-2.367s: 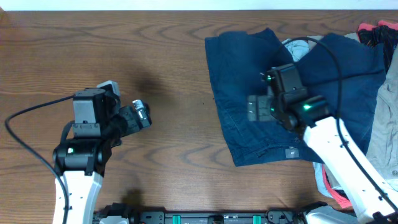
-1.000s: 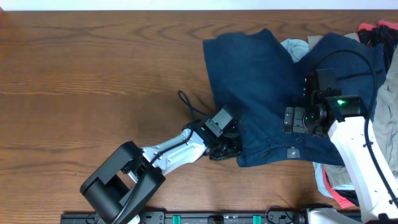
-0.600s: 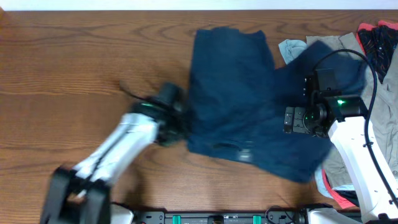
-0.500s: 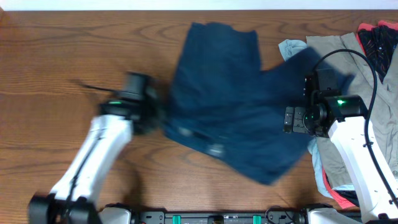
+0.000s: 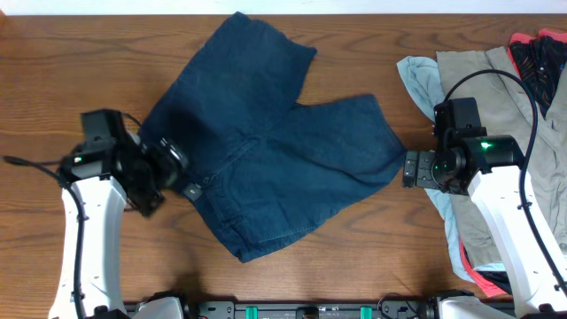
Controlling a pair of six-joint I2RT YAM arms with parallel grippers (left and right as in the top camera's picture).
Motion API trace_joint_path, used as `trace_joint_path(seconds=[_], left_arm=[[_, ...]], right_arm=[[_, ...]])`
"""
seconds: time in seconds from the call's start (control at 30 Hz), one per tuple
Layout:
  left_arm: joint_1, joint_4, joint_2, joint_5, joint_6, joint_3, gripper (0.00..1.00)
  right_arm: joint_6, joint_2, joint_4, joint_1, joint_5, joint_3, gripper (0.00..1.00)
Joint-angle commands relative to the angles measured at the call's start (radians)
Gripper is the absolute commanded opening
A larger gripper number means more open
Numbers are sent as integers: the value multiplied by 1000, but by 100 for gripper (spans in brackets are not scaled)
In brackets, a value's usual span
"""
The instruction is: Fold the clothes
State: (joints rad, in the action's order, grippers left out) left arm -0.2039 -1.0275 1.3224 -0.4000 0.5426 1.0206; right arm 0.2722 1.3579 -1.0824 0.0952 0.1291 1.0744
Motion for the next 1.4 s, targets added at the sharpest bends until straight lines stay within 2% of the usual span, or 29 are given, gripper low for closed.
trace_joint_path(seconds=[0.0, 0.07, 0.17, 0.27, 0.37, 0.47, 0.63, 0.73, 0.87, 0.97, 1.07, 1.13, 1.17, 1.23, 1.27, 1.37], left_arm=[[66, -89, 4, -38, -14, -20, 98], [117, -129, 4, -38, -6, -41, 98], [211, -151, 4, -38, 69, -89, 98], [317, -137, 4, -38, 235, -157, 98], [420, -104, 4, -39, 459, -229, 98], [516, -18, 4, -49, 629, -296, 98], [643, 192, 4, -43, 827, -378, 98], [705, 284, 4, 31, 913, -415, 98], [761, 298, 4, 84, 1033, -447, 86], [777, 310, 4, 101, 1046, -449, 74], [777, 312, 4, 154, 1045, -449, 53], [777, 311, 4, 222, 1045, -449, 43], [776, 311, 4, 248, 1045, -449, 35], [776, 311, 3, 278, 1036, -449, 10], [776, 311, 3, 278, 1018, -449, 6], [774, 285, -13, 278, 958, -439, 6]], right_arm=[[12, -16, 19, -12, -76, 13, 99], [12, -16, 33, -12, -110, 13, 99], [12, -16, 56, -12, -156, 13, 99], [24, -16, 69, -11, -164, 13, 99], [24, -16, 71, -12, -164, 13, 99], [24, -16, 71, -12, -164, 12, 99], [23, -16, 72, -12, -163, 10, 99], [23, -16, 72, -12, -163, 10, 99], [23, -16, 69, -12, -163, 10, 98], [24, -16, 70, -12, -163, 10, 99], [38, -16, 69, -12, -163, 10, 99], [73, -16, 68, -10, -164, 10, 99], [92, -16, 66, -9, -164, 10, 99], [116, -16, 59, -3, -164, 8, 99], [117, -16, 55, 0, -164, 6, 99], [117, -16, 50, 5, -164, -12, 99]])
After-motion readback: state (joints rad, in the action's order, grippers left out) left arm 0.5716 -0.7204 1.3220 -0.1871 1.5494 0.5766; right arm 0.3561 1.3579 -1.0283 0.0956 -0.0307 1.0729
